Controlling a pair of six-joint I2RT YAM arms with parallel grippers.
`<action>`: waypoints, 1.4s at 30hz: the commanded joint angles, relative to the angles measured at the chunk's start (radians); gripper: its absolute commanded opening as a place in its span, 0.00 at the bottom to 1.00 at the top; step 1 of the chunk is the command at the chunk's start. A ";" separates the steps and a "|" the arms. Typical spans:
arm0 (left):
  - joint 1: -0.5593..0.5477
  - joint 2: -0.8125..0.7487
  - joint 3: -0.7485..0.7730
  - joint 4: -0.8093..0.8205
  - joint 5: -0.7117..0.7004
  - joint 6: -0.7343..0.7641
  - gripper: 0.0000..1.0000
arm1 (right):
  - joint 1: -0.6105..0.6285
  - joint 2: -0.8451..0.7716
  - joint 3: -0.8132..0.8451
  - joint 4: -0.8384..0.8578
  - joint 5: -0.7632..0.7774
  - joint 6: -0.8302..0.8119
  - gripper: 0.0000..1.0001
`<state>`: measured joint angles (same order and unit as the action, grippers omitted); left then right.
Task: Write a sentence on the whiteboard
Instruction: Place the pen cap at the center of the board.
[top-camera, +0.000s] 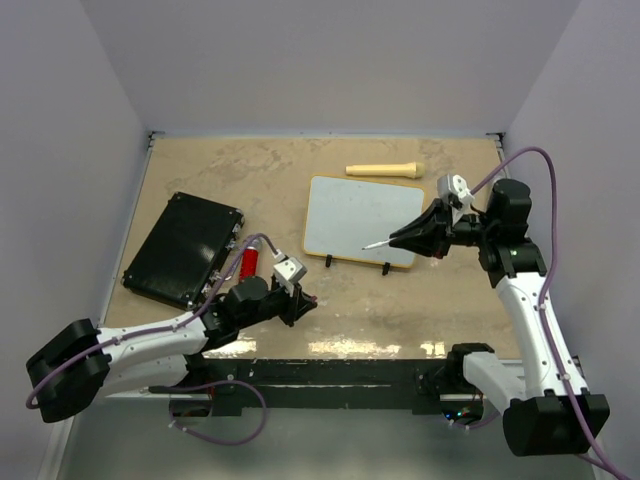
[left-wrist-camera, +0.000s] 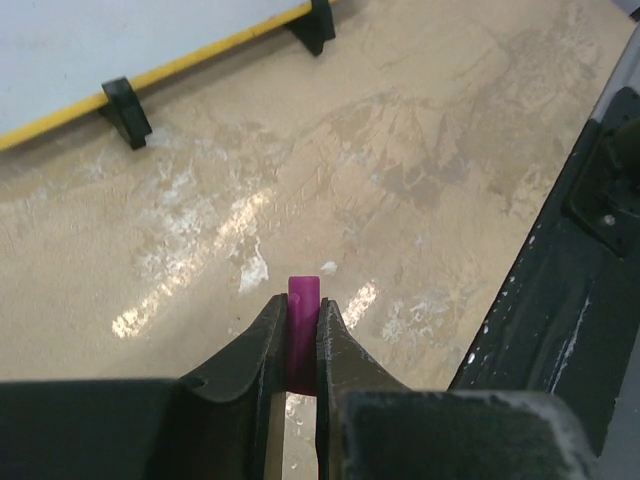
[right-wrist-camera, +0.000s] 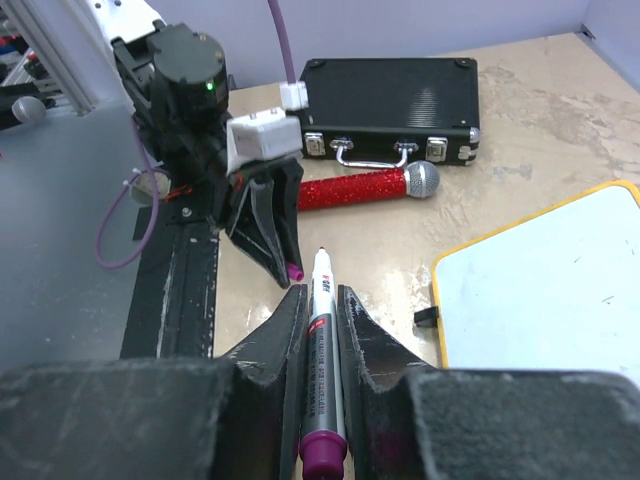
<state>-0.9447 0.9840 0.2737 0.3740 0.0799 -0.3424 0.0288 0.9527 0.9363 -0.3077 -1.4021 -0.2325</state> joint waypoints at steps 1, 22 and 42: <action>-0.025 0.050 0.059 -0.006 -0.120 -0.059 0.00 | 0.002 0.003 -0.005 0.107 -0.009 0.113 0.00; -0.023 -0.008 -0.031 0.013 -0.212 -0.150 0.03 | 0.005 0.021 -0.021 0.071 0.003 0.038 0.00; 0.034 0.061 0.116 -0.176 -0.218 -0.133 0.50 | -0.090 0.103 0.033 -0.231 0.035 -0.338 0.00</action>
<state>-0.9165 1.0622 0.3328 0.2283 -0.1280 -0.4835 -0.0170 1.0615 0.9215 -0.4614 -1.3327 -0.4610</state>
